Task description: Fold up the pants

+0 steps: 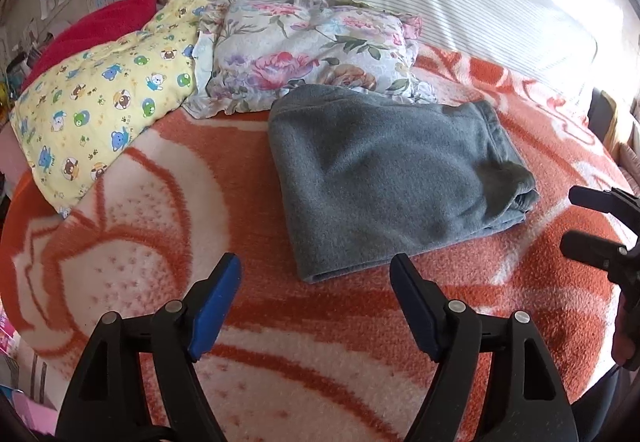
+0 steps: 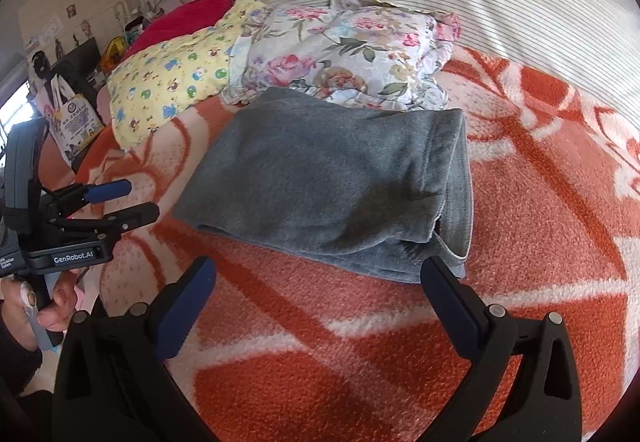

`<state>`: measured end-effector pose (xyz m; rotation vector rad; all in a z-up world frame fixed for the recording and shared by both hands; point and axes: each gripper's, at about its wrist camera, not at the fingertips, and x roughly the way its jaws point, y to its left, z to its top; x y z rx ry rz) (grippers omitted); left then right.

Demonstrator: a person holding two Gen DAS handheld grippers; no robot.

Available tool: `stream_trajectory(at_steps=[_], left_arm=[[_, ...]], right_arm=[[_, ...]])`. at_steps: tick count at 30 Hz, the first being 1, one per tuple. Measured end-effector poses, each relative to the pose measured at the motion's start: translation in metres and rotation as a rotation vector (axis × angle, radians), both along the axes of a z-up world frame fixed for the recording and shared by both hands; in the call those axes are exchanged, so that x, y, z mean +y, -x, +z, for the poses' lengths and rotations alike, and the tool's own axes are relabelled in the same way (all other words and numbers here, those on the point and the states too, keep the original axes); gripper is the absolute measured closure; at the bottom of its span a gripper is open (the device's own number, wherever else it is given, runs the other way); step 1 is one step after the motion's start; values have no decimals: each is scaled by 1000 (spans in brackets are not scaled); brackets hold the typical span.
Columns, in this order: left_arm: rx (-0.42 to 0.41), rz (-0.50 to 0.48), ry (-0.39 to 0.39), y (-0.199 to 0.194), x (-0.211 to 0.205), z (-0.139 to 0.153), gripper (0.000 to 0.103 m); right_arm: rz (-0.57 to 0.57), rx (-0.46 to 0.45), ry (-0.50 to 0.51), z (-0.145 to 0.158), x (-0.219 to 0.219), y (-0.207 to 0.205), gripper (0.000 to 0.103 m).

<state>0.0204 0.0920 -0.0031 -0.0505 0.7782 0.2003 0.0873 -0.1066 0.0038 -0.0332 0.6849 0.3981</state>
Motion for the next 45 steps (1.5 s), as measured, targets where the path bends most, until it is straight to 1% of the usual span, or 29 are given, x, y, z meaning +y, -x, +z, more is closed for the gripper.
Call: stream_trajectory(at_steps=[6,15,21,30,39,45], left_arm=[[-1,8,4,7,2,3,23],[-10,3,13,18,2,10,22],[-18,-1,5,25,1,15,21],[-21,-25,5,23,-7,16,21],[-6,-65,4,12,-18,12,21],[3,-74,-5,7,-23,11,21]], right_arm=[[33,-12,63,0,13,10,1],[59,-29,115,4,25,18,1],[62,-40,97,11,25,21,1],[35,-44,59,16,18,20,1],[6,-27,39,11,11,15,1],[1,-23,39,10,9,13,1]])
